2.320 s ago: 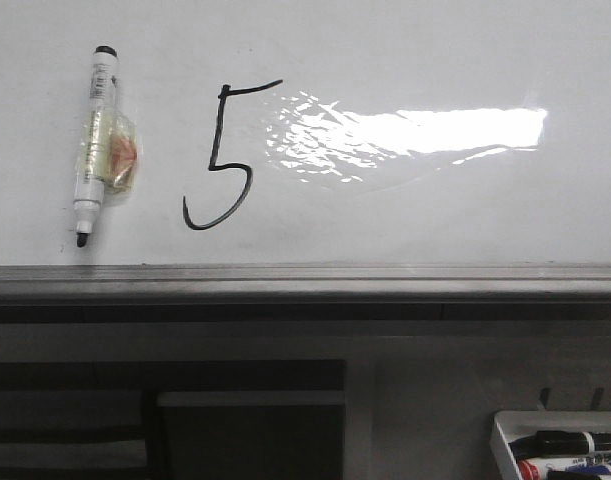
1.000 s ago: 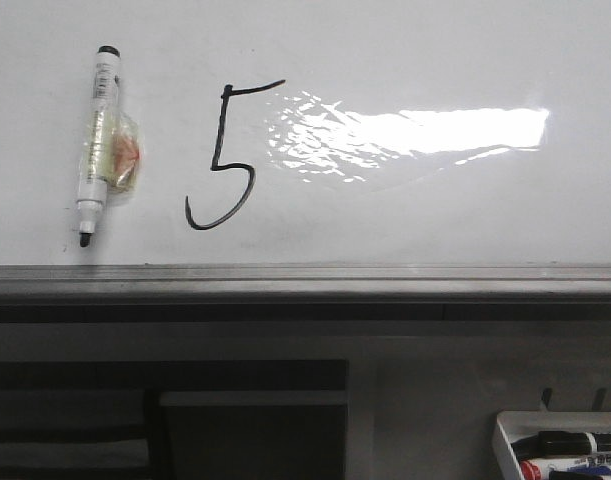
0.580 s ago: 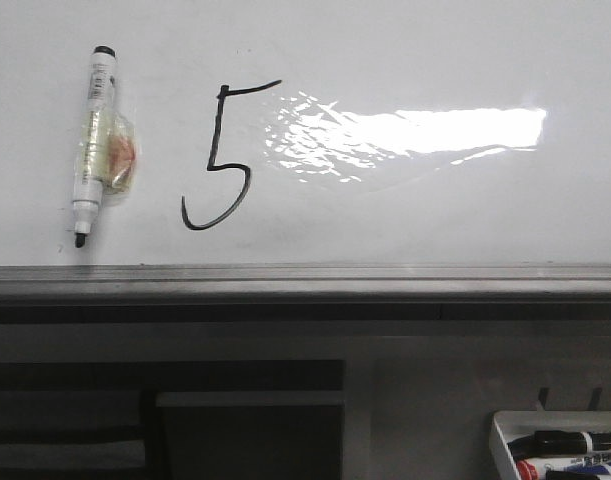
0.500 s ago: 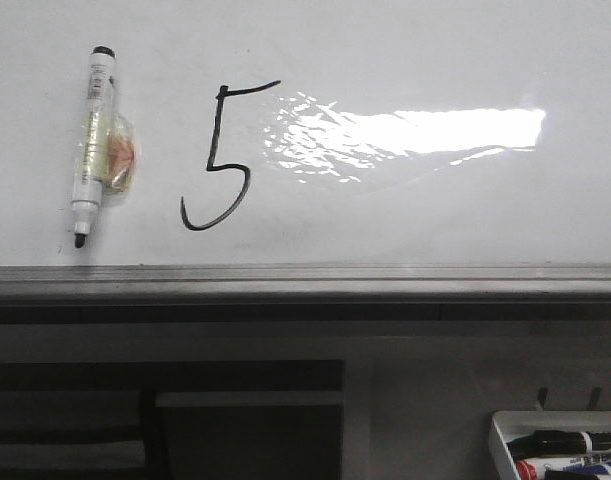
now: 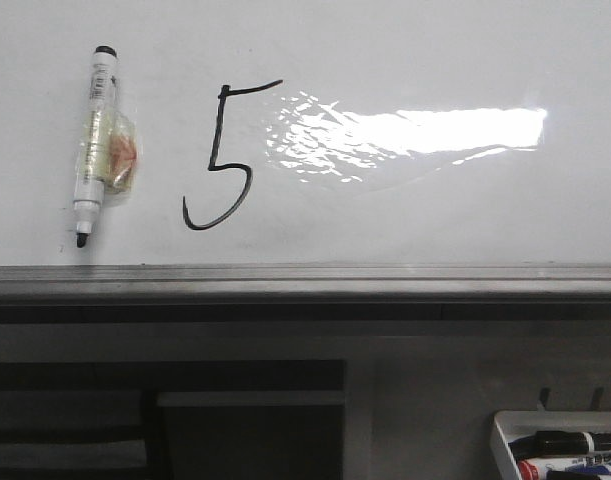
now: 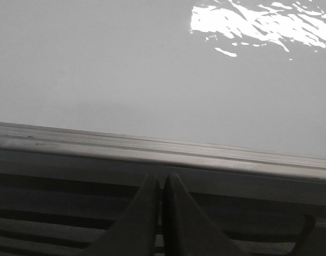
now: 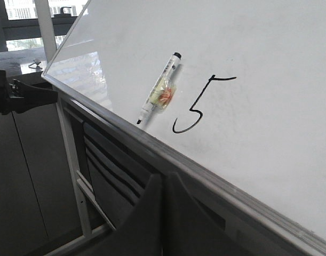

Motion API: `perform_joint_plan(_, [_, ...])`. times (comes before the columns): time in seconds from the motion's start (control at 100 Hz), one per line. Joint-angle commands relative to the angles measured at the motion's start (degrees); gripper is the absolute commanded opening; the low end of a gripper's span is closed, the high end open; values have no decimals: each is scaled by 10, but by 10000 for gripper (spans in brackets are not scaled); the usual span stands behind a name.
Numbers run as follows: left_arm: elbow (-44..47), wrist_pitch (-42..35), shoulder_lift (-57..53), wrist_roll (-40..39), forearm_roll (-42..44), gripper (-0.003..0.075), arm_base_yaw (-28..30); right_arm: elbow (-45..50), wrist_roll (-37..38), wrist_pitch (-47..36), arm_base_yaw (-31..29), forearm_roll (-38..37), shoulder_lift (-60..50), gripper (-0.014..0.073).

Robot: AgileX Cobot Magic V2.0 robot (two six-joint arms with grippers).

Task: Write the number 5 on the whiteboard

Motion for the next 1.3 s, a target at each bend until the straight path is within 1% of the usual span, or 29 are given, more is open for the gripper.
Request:
perform_joint_plan(0.0, [10, -27, -16, 0, -7, -20, 0, -16, -3, -47, -4, -7, 6, -61])
perform_joint_plan(0.34, [10, -27, -16, 0, -7, -20, 0, -16, -3, -51, -4, -7, 6, -61])
perform_joint_plan(0.49, [10, -27, -16, 0, -7, -20, 0, -16, -3, -27, -4, -7, 6, -61])
perform_joint_plan(0.56, [10, -27, -16, 0, -7, -20, 0, -16, -3, -27, -17, -7, 7, -61])
perform_joint_plan(0.63, [10, -27, -16, 0, -7, -20, 0, -16, -8, -21, -49, -7, 10, -61])
perform_joint_plan(0.7, [10, -27, -16, 0, -7, -20, 0, -16, -8, -20, -98, -7, 13, -61])
perform_joint_plan(0.71, [10, -27, -16, 0, -7, -20, 0, -16, -8, -22, -115, -7, 14, -61])
perform_joint_plan(0.72, [10, -27, -16, 0, -7, -20, 0, -16, -8, -22, -115, -7, 14, -61])
perform_joint_plan(0.77, [10, -27, -16, 0, -7, -20, 0, -16, -8, -23, -158, -7, 17, -61])
perform_joint_plan(0.89, [10, -27, -16, 0, -7, -20, 0, -16, -8, -23, -273, -8, 18, -61])
perform_joint_plan(0.98, [10, -27, -16, 0, -7, -20, 0, -16, -8, -14, -347, -11, 18, -61])
perform_joint_plan(0.99, [10, -27, -16, 0, -7, -20, 0, -16, -8, -13, -362, -11, 18, -61])
perform_joint_plan(1.09, [10, -27, -16, 0, -7, -20, 0, -7, -8, -12, -417, -12, 8, -61])
perform_joint_plan(1.14, [10, -27, -16, 0, -7, -20, 0, 5, -8, -12, -434, -12, -10, -61])
perform_joint_plan(1.29, [10, -27, -16, 0, -7, -20, 0, 62, -7, -9, -465, -3, -70, -61])
